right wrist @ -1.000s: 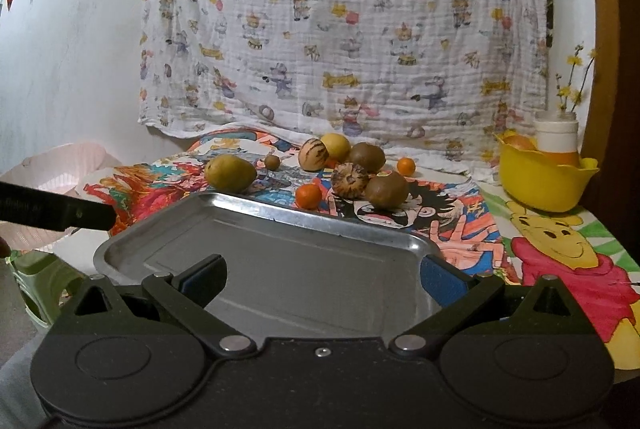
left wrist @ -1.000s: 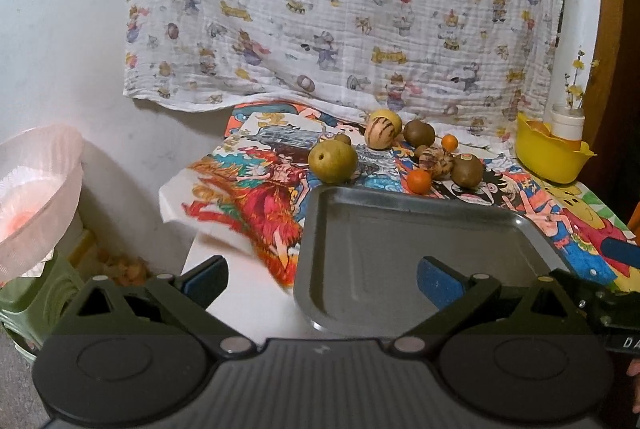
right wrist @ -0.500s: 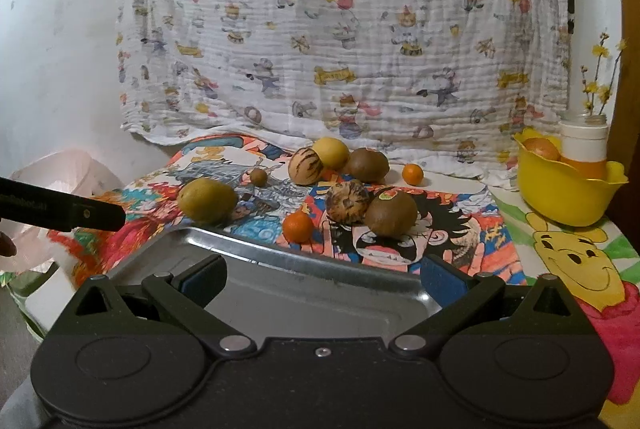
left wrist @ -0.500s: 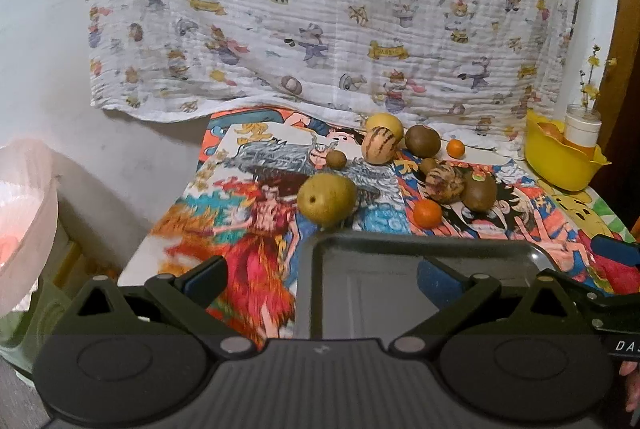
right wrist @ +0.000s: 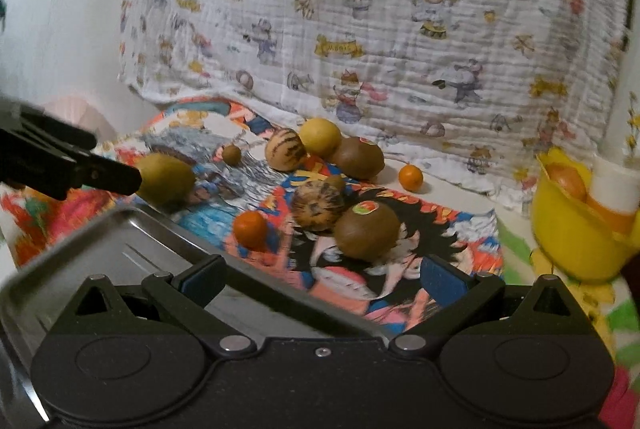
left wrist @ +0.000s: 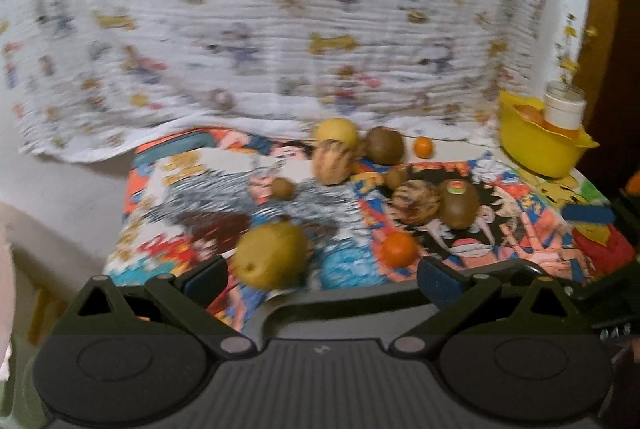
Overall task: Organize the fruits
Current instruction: 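Grasp the stickered brown kiwi with the right tool while the left tool grasps a small orange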
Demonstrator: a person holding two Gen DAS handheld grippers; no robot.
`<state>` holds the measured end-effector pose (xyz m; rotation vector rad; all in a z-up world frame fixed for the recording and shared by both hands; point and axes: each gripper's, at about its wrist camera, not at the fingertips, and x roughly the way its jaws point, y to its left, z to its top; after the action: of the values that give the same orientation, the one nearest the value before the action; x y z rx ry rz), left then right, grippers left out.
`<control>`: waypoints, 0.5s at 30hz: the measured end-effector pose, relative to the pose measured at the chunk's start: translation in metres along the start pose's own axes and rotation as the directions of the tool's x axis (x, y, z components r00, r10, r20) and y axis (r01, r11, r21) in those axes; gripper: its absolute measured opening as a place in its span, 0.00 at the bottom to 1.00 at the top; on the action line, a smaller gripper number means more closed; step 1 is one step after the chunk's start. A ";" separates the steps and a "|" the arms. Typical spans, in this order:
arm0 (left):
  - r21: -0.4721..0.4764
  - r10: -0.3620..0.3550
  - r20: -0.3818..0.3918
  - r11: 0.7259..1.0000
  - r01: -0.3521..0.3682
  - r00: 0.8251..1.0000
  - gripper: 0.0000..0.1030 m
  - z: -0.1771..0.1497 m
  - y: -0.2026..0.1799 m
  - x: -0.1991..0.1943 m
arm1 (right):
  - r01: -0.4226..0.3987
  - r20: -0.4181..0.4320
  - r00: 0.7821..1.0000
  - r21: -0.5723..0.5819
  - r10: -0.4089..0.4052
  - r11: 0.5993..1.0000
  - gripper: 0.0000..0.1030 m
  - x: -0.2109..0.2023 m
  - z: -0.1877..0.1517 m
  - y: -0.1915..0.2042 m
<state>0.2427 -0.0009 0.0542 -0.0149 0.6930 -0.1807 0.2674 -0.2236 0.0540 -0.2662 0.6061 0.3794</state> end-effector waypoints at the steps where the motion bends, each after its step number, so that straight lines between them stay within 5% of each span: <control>1: 0.016 -0.012 0.000 1.000 0.012 1.000 0.99 0.002 -0.004 0.004 | -0.003 -0.007 1.000 -0.029 0.002 1.000 1.00 0.003 0.003 -0.006; 7: 0.143 -0.076 -0.015 0.987 0.077 0.997 0.99 0.012 -0.033 0.030 | 0.006 -0.022 1.000 -0.131 -0.009 0.991 1.00 0.027 0.014 -0.041; 15: 0.192 -0.096 -0.104 0.975 0.115 0.990 0.99 0.015 -0.047 0.071 | -0.185 -0.091 0.981 -0.158 0.172 0.970 0.99 0.072 0.018 -0.068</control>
<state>0.2979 -0.0604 0.0239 0.1483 0.7658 -0.3541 0.3597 -0.2586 0.0339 -0.3887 0.6770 0.5974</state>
